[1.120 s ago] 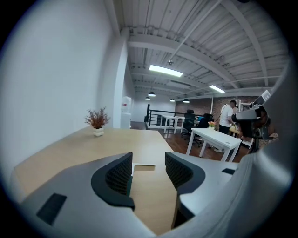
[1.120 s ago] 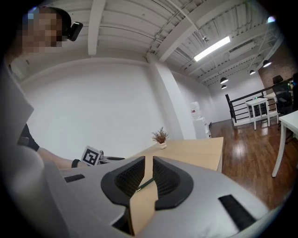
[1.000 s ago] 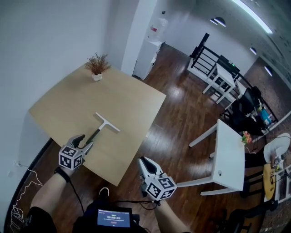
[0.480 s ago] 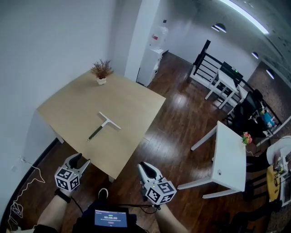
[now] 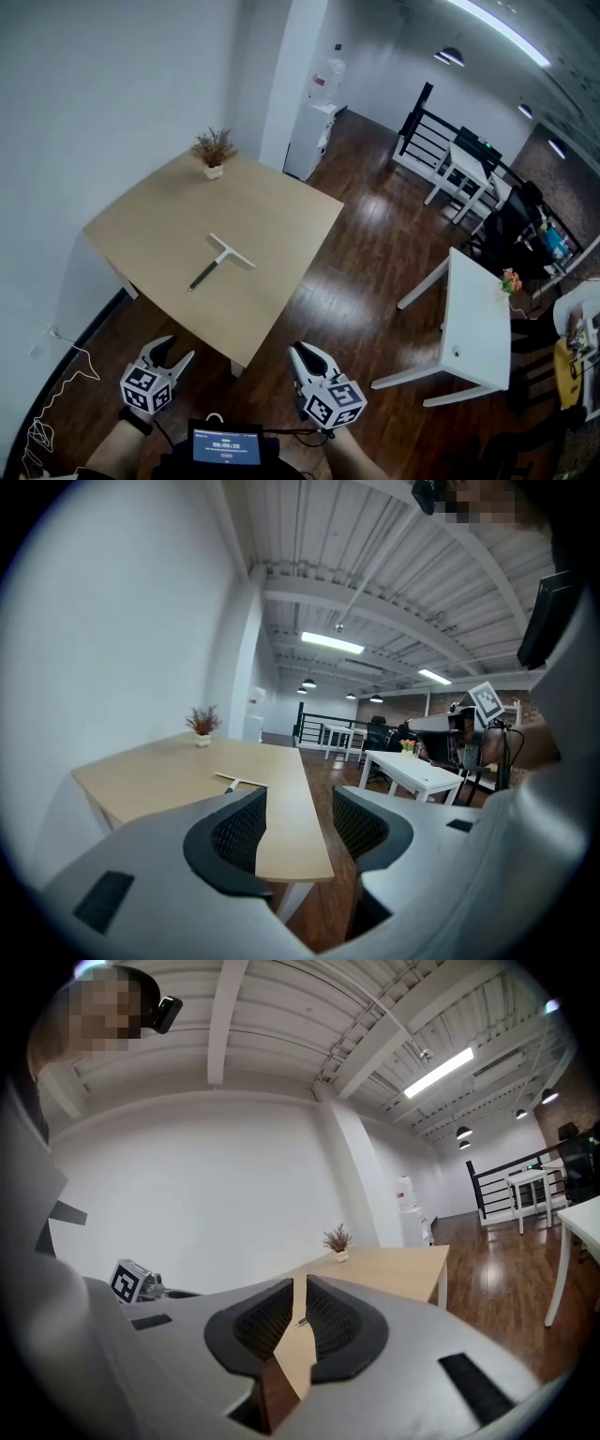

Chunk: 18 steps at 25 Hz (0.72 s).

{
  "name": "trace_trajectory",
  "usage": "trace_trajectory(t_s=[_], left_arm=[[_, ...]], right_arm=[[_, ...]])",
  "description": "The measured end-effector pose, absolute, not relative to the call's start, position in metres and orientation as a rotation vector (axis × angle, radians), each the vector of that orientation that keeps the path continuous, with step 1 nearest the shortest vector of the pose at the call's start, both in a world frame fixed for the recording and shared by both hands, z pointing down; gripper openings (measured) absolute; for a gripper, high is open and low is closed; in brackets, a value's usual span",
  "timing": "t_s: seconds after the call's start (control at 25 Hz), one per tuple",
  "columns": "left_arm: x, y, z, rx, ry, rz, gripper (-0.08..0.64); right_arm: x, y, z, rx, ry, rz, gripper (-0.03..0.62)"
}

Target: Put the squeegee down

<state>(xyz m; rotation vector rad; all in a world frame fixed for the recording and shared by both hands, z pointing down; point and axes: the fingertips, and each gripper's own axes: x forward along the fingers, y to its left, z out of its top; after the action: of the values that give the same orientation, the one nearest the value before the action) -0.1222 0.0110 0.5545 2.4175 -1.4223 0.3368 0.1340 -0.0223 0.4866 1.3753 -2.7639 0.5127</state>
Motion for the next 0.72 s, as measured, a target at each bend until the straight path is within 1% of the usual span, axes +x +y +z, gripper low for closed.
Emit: trace_trajectory(t_s=[0.72], left_arm=[[-0.148,0.013,0.560,2.399,-1.398,0.312,0.232]], right_arm=[[0.105,-0.017,0.480,1.348,-2.752,0.494,0.063]])
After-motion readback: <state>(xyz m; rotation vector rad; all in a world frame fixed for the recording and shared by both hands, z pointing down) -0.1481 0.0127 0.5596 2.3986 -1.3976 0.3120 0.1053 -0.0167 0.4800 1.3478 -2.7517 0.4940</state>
